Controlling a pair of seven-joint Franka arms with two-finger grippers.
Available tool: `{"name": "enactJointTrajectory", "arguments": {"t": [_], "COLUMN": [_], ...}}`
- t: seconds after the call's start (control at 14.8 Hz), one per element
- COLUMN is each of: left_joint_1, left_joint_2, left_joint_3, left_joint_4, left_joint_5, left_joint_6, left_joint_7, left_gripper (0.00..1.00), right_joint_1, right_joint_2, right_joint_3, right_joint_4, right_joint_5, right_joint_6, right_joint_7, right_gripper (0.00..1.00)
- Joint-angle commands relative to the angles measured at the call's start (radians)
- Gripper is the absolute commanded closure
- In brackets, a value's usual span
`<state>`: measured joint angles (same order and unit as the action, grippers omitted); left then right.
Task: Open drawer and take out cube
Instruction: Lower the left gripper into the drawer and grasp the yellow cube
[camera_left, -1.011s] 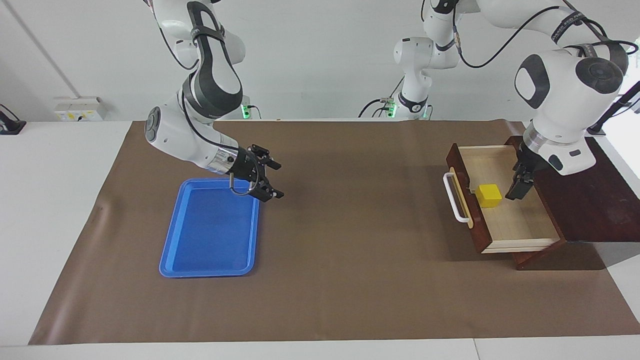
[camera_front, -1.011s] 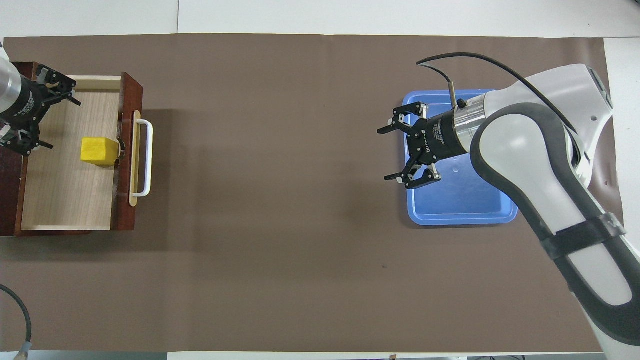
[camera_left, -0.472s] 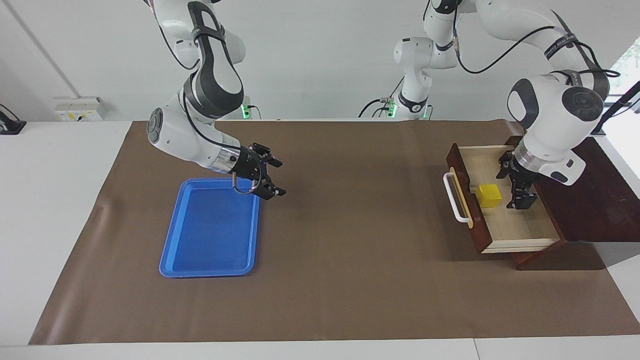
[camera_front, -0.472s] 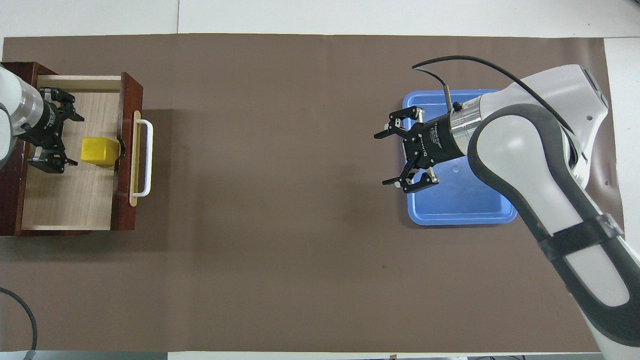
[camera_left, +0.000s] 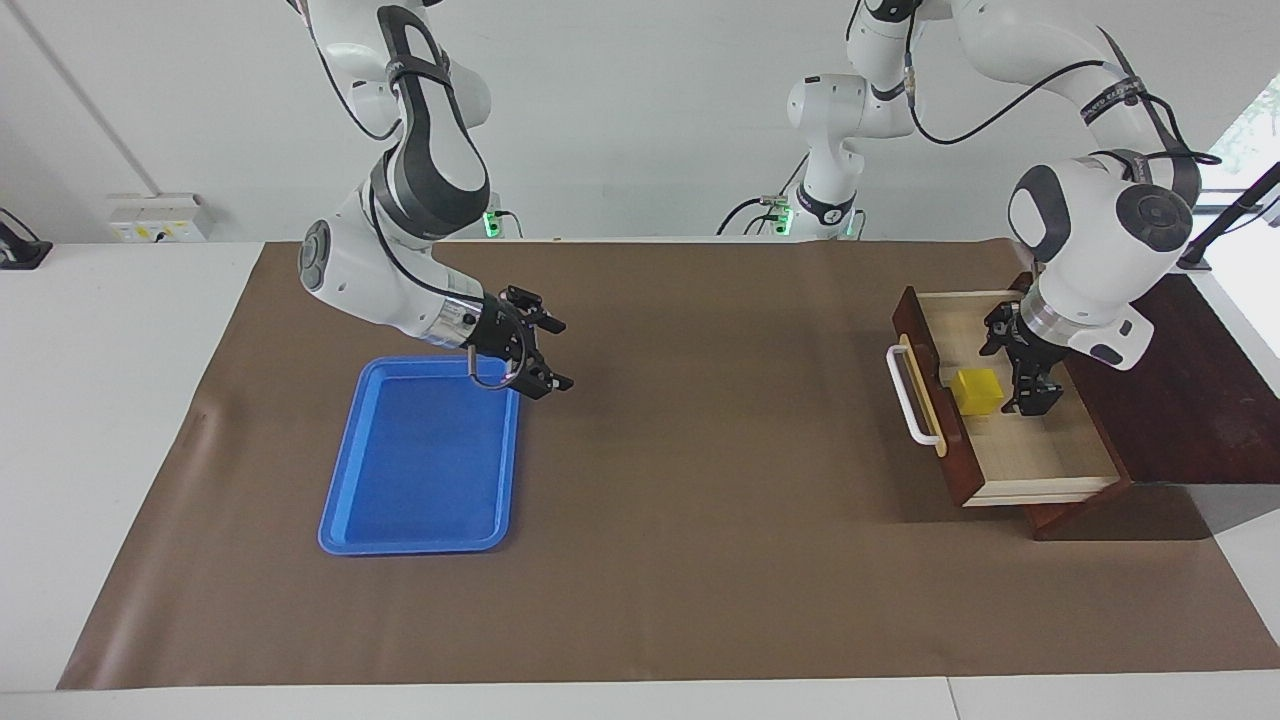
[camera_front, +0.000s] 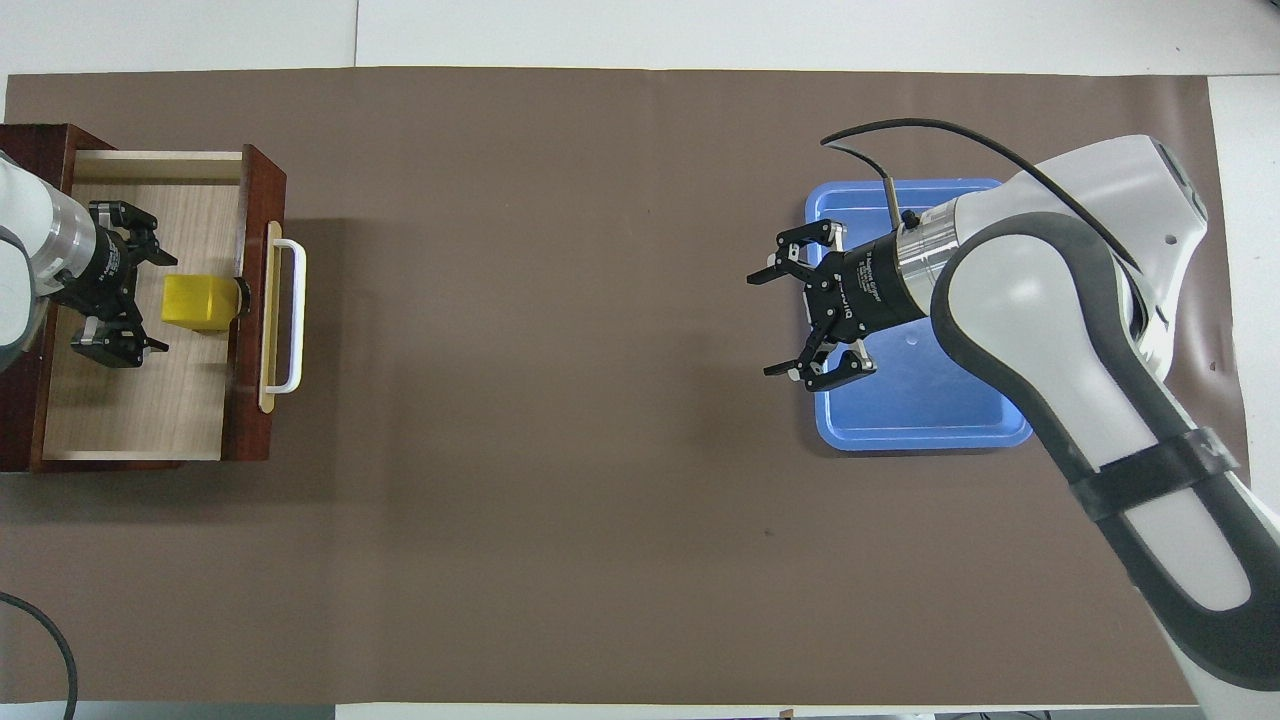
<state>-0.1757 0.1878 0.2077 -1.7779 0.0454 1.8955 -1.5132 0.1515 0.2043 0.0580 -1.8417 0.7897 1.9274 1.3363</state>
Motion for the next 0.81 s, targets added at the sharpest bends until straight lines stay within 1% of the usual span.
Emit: {"name": "enactJointTrajectory", "arguments": {"t": [0.0,0.27,0.47,0.54,0.67,0.74], "left_joint_1": [-0.015,-0.018,-0.019,-0.019,-0.019,-0.019], "left_joint_2": [-0.034,-0.048,-0.053,-0.053,-0.053,-0.053], "left_joint_3": [0.01,0.009,0.009,0.007,0.006,0.006], "left_joint_4": [-0.048,-0.086,-0.09,-0.089,-0.089,-0.089], "left_joint_5": [-0.019,-0.021,-0.021,-0.021,-0.021,-0.021], "left_joint_6": [0.028,0.048,0.051,0.051,0.051,0.051], "left_joint_7": [-0.022,-0.022,-0.021,-0.022,-0.022,-0.022], "left_gripper": [0.0,0.0,0.0,0.15,0.62,0.81], "right_joint_1": [-0.003,-0.013,-0.024,-0.024,-0.026,-0.026], "right_joint_2": [-0.011,-0.008,-0.006,-0.005,-0.005,-0.005], "right_joint_3": [0.003,0.003,0.002,0.0,-0.001,-0.001], "right_joint_4": [-0.013,-0.008,-0.001,0.001,0.004,0.007], "right_joint_5": [0.01,0.011,0.023,0.025,0.026,0.028], "right_joint_6": [0.013,0.031,0.03,0.03,0.03,0.031], "right_joint_7": [0.006,0.006,0.007,0.007,0.017,0.027], "right_gripper": [0.0,0.0,0.0,0.0,0.0,0.0]}}
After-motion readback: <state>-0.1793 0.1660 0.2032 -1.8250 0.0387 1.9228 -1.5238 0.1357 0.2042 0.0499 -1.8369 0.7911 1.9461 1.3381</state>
